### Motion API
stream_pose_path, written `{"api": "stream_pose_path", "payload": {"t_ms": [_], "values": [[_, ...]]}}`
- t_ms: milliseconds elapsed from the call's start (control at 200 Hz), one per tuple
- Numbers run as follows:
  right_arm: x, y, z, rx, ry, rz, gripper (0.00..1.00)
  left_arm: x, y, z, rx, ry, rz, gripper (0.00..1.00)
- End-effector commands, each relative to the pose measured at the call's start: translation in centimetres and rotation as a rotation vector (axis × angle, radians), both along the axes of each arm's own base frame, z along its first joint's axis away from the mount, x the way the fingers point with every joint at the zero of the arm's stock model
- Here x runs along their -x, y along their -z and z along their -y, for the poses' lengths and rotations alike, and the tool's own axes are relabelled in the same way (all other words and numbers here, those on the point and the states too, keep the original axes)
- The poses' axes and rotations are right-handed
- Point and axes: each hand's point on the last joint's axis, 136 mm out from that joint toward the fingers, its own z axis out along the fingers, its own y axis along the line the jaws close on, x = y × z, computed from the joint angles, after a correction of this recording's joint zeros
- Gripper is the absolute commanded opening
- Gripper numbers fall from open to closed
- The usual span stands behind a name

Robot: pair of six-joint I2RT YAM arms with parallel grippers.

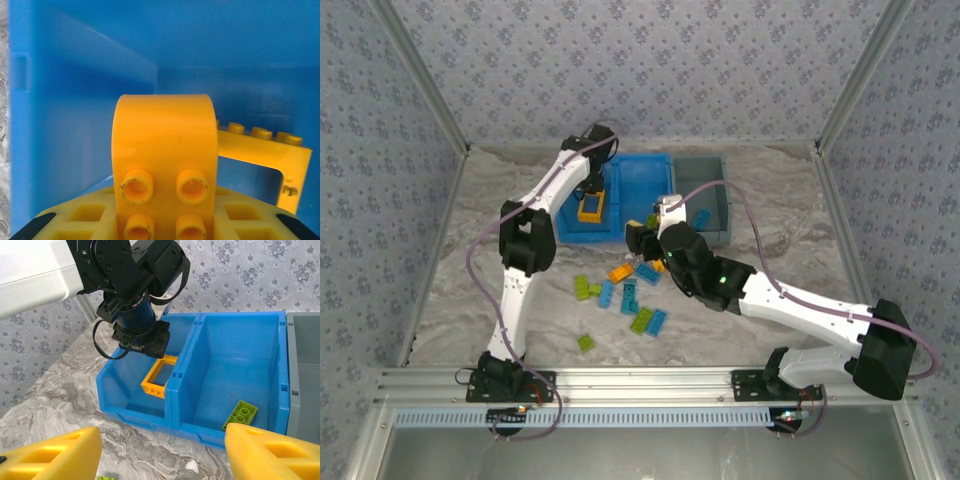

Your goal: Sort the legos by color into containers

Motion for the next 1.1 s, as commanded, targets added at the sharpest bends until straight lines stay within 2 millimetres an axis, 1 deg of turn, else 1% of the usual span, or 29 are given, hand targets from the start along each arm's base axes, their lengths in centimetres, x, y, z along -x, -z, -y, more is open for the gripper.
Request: {"api": "stream_pose_path", "payload": {"t_ms": [0,90,175,295,335,385,465,555,605,675,769,809,864,874,914,969,1044,1079,1099], "values": [[0.4,0.5,1.0,-0.010,0.012,-0.029,0.69,0.2,-0.4,-0.6,-0.036,-0.017,-0.008,0.36],[0.5,0.8,1.3,-0.009,0.016,-0.039,0.69,0.4,0.1,-0.7,-0.037,-0.020,-0.016,0.37],[0.7,1.2,1.5,-0.006,0.017,-0.050,0.69,0.5,0.2,-0.6,-0.036,-0.019,-0.021,0.44],[1.0,1.5,2.0,-0.011,0.025,-0.064,0.69,0.6,-0.1,-0.5,-0.036,-0.017,-0.018,0.51],[1.2,1.6,2.2,-0.014,0.025,-0.066,0.69,0.6,-0.5,-0.5,-0.034,-0.014,-0.014,0.54],[1.3,1.6,2.4,-0.018,0.030,-0.069,0.69,0.6,-1.0,-0.3,-0.034,-0.010,-0.003,0.55],[1.5,1.7,2.8,-0.013,0.033,-0.072,0.69,0.7,-2.4,0.2,-0.025,0.002,0.025,0.54],[1.7,1.7,3.6,-0.002,0.048,-0.071,0.69,1.1,-4.8,0.8,-0.008,0.005,0.068,0.52],[1.7,1.7,4.1,0.010,0.059,-0.070,0.69,1.6,-6.4,1.1,0.005,0.000,0.099,0.52],[1.8,2.1,5.4,0.047,0.094,-0.083,0.69,2.6,-9.2,1.2,0.034,-0.012,0.152,0.53],[2.0,3.7,7.7,0.103,0.151,-0.137,0.69,4.9,-13.4,1.6,0.099,-0.020,0.246,0.58],[2.2,4.7,8.7,0.130,0.173,-0.172,0.69,6.2,-14.9,1.9,0.139,-0.014,0.282,0.60],[2.4,6.1,9.5,0.168,0.176,-0.225,0.69,8.3,-16.6,2.8,0.208,0.012,0.321,0.63],[2.5,6.4,9.7,0.179,0.175,-0.236,0.69,8.8,-16.6,2.9,0.216,0.019,0.320,0.64],[2.8,7.6,10.3,0.216,0.182,-0.281,0.69,10.7,-17.4,3.9,0.268,0.055,0.338,0.66],[3.4,9.0,10.6,0.255,0.173,-0.337,0.68,13.3,-18.1,5.4,0.346,0.120,0.354,0.69],[4.3,10.6,10.1,0.288,0.136,-0.393,0.68,17.1,-17.9,7.4,0.422,0.218,0.340,0.71],[4.7,11.4,9.5,0.284,0.123,-0.424,0.68,18.9,-17.7,7.7,0.449,0.244,0.331,0.72],[5.0,11.8,9.1,0.285,0.109,-0.437,0.68,19.9,-17.0,7.8,0.463,0.251,0.315,0.72]]}}
